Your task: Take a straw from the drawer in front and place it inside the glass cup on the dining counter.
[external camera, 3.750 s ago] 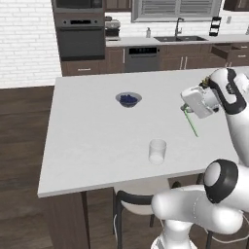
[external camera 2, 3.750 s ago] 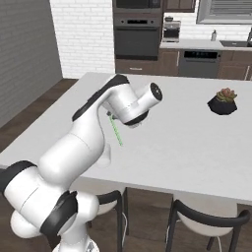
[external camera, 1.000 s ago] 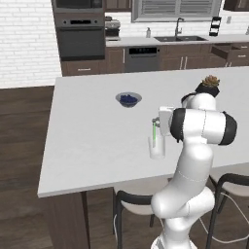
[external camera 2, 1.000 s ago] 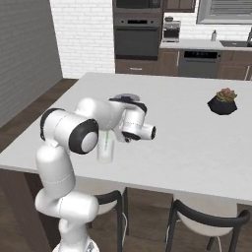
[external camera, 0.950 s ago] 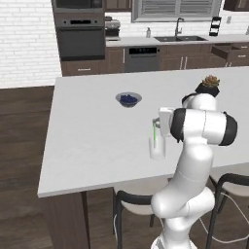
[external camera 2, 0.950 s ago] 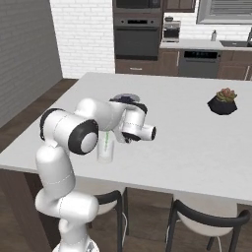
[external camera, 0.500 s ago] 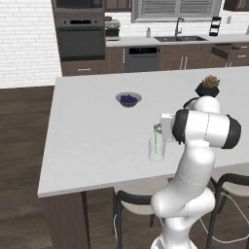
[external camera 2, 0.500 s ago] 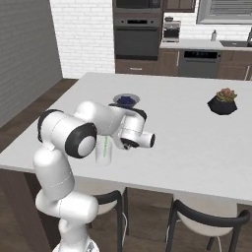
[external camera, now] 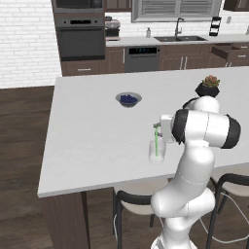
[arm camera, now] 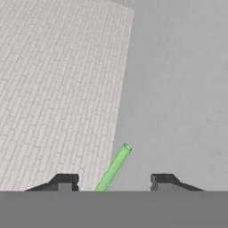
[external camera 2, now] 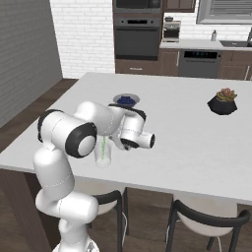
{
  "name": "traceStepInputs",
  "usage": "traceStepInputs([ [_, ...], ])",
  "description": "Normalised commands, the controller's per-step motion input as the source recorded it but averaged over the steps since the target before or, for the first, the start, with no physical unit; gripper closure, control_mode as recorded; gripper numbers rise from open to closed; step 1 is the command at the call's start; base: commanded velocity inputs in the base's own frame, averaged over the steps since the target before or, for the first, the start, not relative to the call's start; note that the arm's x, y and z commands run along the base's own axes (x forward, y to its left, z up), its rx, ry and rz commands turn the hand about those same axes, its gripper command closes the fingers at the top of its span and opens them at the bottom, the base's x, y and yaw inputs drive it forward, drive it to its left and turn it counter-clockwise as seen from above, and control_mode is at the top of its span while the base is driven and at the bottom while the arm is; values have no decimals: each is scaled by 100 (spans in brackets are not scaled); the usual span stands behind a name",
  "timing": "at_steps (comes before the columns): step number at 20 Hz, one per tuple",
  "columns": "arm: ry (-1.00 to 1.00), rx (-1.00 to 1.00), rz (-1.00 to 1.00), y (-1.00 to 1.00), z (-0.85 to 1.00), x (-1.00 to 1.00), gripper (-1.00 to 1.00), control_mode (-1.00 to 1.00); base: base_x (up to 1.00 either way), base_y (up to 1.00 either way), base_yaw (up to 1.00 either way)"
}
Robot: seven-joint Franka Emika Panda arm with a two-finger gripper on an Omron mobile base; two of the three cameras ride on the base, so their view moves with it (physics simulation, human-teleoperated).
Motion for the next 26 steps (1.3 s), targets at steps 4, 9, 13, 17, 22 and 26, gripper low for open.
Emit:
traceStepInputs([
  [4, -9, -5, 0, 0, 0, -29, -100, -100, 0, 0, 0],
  [9, -8, -5, 0, 0, 0, -18, -100, -100, 0, 0, 0],
  [13, -7, -9, -1, -3, 3, -2, -100, -100, 0, 0, 0],
  [17, -4, -11, -4, -21, 15, -1, -100, -100, 0, 0, 0],
  [22, -3, -8, -6, -41, 32, -29, -100, -100, 0, 0, 0],
  [26, -9, -15, -7, -30, 51, -68, -100, -100, 0, 0, 0],
])
